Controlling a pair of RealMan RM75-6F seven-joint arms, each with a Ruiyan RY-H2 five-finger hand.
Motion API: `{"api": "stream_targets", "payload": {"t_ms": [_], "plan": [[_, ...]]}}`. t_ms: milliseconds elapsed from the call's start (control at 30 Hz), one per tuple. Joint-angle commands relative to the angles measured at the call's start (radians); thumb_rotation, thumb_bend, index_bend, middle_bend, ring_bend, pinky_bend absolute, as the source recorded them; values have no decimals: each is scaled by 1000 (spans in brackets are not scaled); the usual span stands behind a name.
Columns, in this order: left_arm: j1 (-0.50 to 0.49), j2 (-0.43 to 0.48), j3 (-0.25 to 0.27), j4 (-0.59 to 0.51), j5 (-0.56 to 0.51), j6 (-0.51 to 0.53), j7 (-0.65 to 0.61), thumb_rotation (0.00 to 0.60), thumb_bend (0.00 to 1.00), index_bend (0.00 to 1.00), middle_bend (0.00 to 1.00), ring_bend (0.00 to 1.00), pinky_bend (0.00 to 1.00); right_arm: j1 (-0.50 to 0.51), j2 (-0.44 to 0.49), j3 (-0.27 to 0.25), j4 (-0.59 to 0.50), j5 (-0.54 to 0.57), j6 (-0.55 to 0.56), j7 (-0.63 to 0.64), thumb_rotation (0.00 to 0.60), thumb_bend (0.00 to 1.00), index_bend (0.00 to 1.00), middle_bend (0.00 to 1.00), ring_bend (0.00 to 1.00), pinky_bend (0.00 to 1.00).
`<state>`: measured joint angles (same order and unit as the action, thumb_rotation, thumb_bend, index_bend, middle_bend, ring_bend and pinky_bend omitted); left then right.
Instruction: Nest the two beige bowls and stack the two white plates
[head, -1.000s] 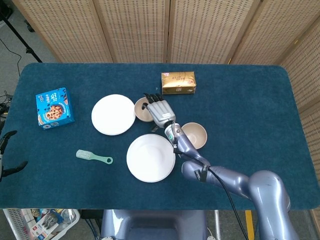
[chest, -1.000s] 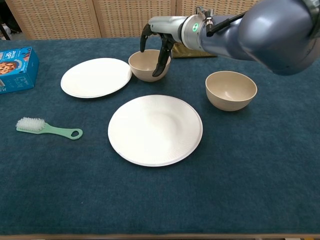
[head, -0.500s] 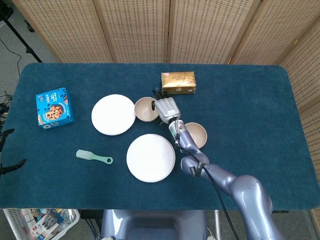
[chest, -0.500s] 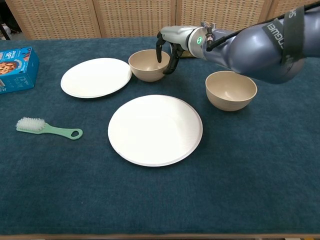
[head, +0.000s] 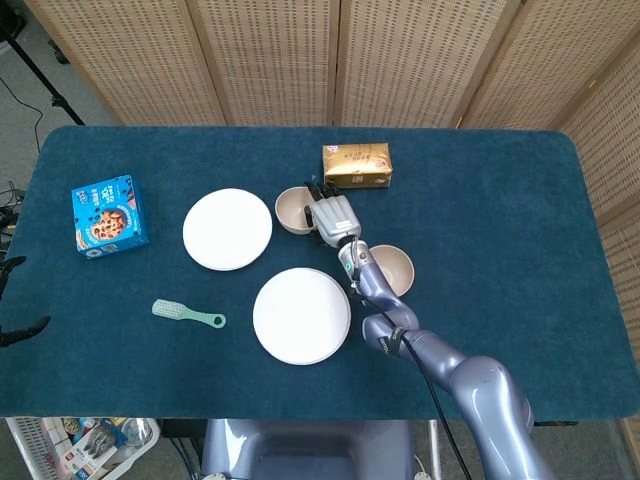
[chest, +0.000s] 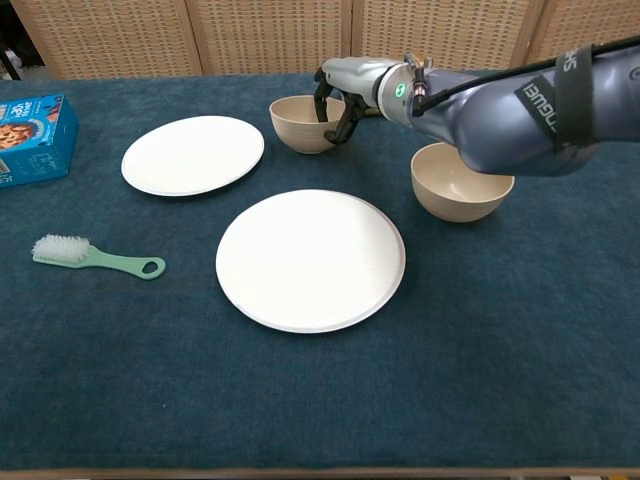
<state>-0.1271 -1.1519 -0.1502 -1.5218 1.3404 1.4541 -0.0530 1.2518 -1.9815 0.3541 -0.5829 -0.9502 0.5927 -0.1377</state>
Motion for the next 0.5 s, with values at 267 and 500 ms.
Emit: {"api": "stream_targets", "payload": {"t_ms": [267,500], "plan": [[2,3,2,-5,7,3,-8,600,19,199,0,0,0,-63,88,-22,-123,-129,132,61,600,527,654,44,0,0],[4,7,14,-16,30,7,-11,600,19,199,0,0,0,-190,300,-42,-463,-182,300,-5,600,532,656,50,0,0]]}}
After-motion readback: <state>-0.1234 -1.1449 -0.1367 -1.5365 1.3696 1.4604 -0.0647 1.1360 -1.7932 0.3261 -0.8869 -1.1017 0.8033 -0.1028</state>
